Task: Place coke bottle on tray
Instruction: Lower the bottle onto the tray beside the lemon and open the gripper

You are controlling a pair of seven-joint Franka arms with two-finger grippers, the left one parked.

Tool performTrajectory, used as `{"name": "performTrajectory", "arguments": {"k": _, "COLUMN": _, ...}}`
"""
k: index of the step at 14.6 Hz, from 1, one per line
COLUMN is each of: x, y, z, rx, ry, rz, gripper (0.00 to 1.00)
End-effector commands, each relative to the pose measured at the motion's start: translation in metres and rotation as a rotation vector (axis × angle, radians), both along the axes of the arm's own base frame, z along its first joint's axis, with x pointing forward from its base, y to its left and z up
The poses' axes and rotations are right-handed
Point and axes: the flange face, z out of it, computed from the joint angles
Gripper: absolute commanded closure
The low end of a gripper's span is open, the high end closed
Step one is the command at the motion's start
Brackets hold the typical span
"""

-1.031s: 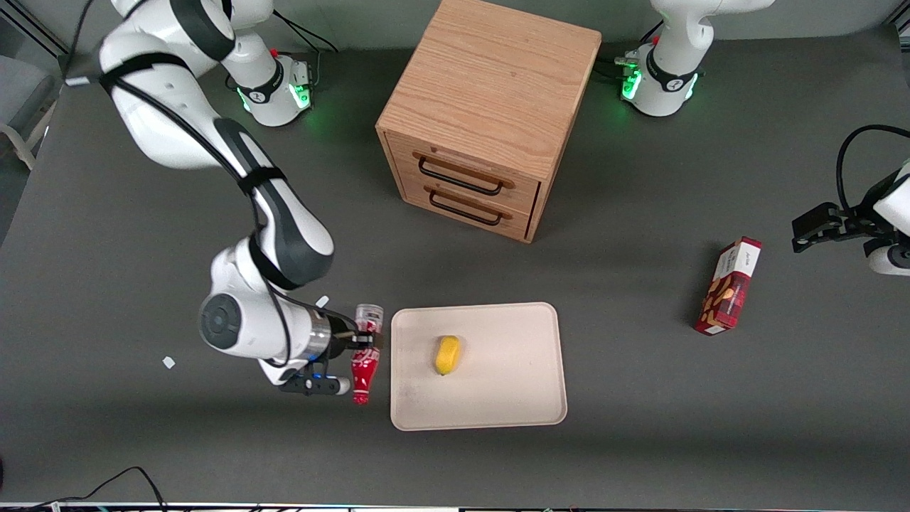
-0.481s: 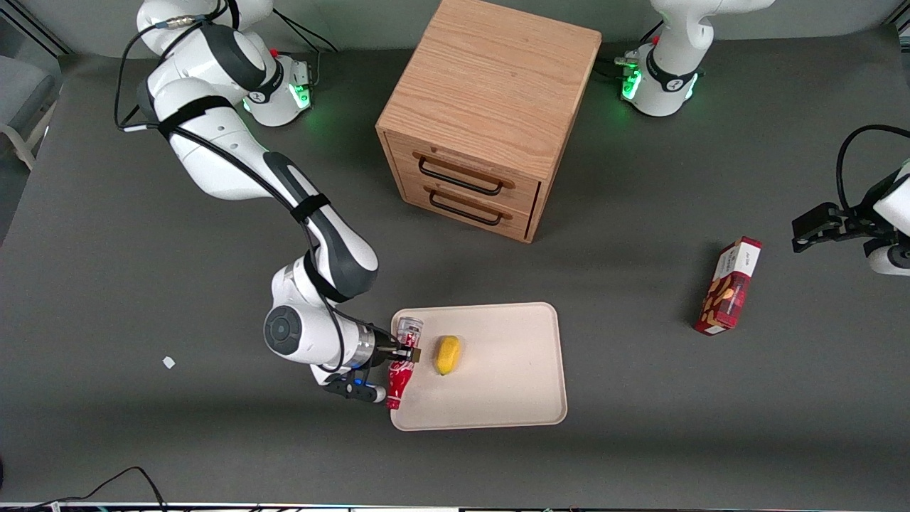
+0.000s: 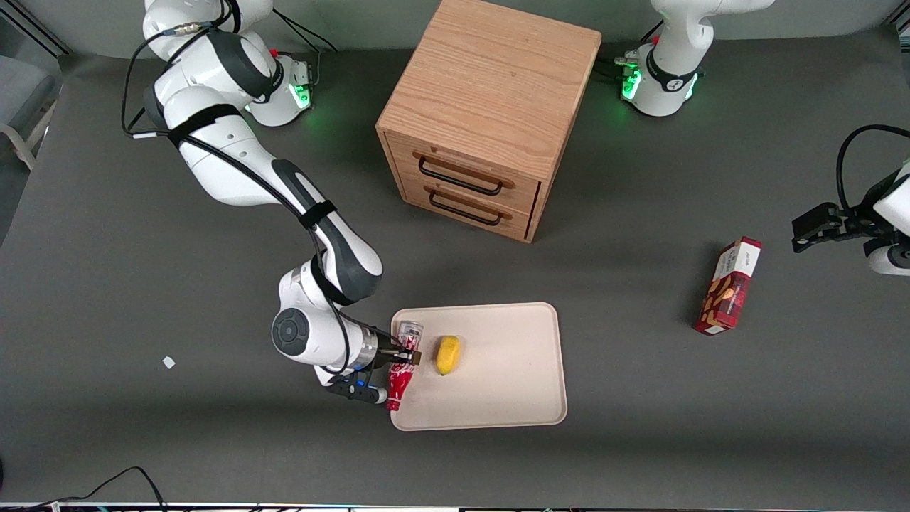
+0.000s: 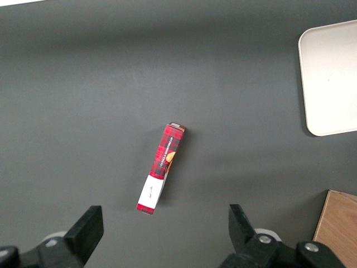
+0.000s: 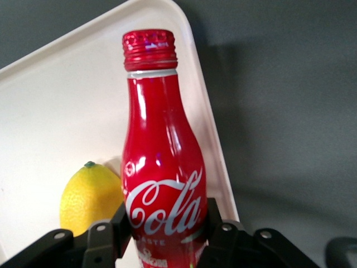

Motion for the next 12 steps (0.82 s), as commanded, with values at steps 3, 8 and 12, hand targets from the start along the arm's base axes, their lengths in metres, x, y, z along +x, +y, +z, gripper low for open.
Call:
{"name": "performTrajectory", "arguments": {"k": 3, "x": 0.002, "y": 0.011, "z": 0.002, "rx": -0.051, "ry": -0.051, "rz": 0.028, "gripper": 0.00}}
{"name": "performTrajectory", "arguments": {"k": 8, "x": 0.000, "y": 0.010, "z": -0.002, "rx": -0.058, "ry": -0.045, "rz": 0.032, "gripper": 0.00}}
{"name": "performTrajectory", "arguments": {"k": 12, "x": 0.005, "y": 0.008, "z": 0.030, "rx": -0.085, "ry": -0.093, "rz": 0.051, "gripper": 0.00}}
